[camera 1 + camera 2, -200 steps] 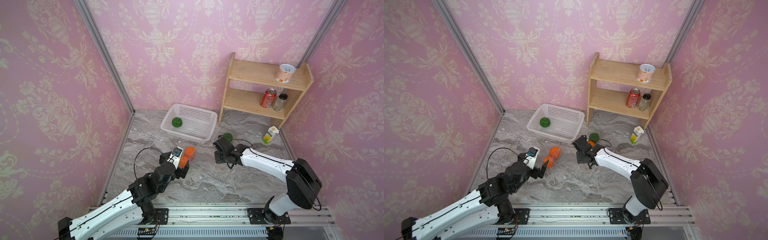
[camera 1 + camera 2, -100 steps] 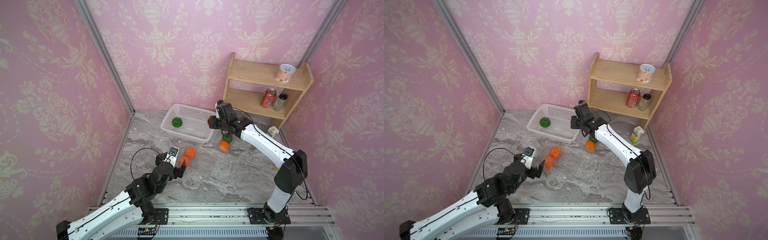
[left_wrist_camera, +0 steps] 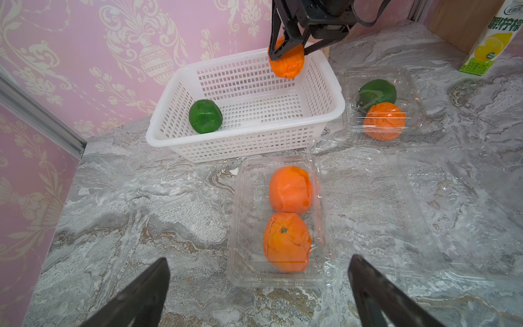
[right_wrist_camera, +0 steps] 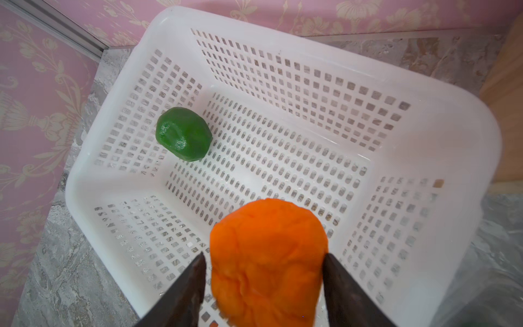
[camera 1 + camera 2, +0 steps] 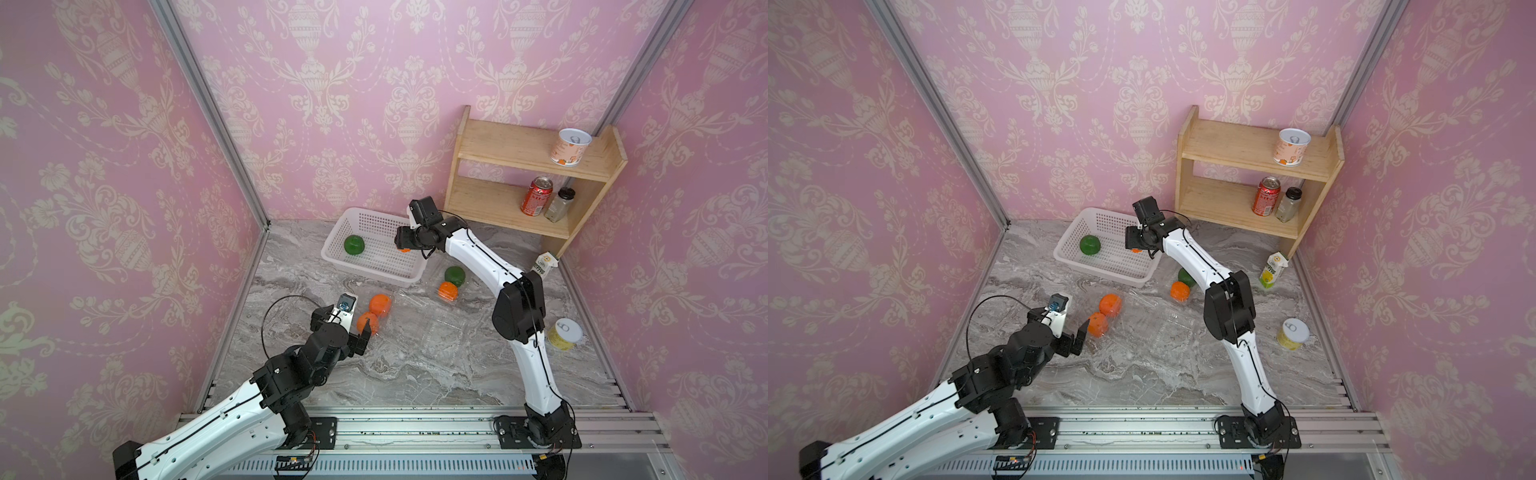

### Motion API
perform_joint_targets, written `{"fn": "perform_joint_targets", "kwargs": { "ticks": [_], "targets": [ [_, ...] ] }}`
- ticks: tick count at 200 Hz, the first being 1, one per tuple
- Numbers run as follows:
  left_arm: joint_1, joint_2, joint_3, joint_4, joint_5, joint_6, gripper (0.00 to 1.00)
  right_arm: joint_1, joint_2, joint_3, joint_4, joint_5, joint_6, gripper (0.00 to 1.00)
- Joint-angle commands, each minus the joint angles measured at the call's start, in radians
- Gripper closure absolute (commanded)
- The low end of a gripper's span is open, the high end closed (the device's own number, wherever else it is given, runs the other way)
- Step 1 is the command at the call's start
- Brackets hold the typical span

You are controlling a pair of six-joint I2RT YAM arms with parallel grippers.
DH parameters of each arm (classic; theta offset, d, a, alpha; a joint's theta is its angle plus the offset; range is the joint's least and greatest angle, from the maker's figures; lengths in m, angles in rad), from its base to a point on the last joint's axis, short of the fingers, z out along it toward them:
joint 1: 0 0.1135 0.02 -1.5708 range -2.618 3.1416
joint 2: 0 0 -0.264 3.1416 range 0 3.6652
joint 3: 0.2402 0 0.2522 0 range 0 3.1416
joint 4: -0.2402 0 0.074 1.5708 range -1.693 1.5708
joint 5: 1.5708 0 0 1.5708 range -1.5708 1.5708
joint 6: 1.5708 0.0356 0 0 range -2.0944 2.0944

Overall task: Take oranges out of containers
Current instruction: Place the orange in the basket.

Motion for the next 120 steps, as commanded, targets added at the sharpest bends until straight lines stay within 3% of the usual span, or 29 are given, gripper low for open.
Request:
{"fn": "perform_joint_targets", "kwargs": {
  "ticks": [1,23,47,94,120],
  "targets": [
    [0.012,-0.013,0.008,-0.024,-0.015,-0.026,0.01,0.004,-0.026,0.034,-0.056,-0.019,-0.043,0.29],
    [0.012,-0.01,0.005,-0.016,-0.01,-0.024,0.01,0.004,-0.125,-0.058,-0.076,0.043,-0.074,0.28],
    [0.014,-0.01,-0.009,0.014,-0.003,-0.016,0.01,0.005,-0.294,-0.285,-0.046,0.068,-0.078,0.28],
    [0.02,0.008,-0.014,0.043,0.027,0.003,0.01,0.01,-0.693,-0.92,-0.002,0.145,0.041,0.3],
    [0.021,0.014,-0.023,0.059,0.044,0.003,0.01,0.014,-0.874,-1.169,0.007,0.169,0.115,0.31]
  ]
}}
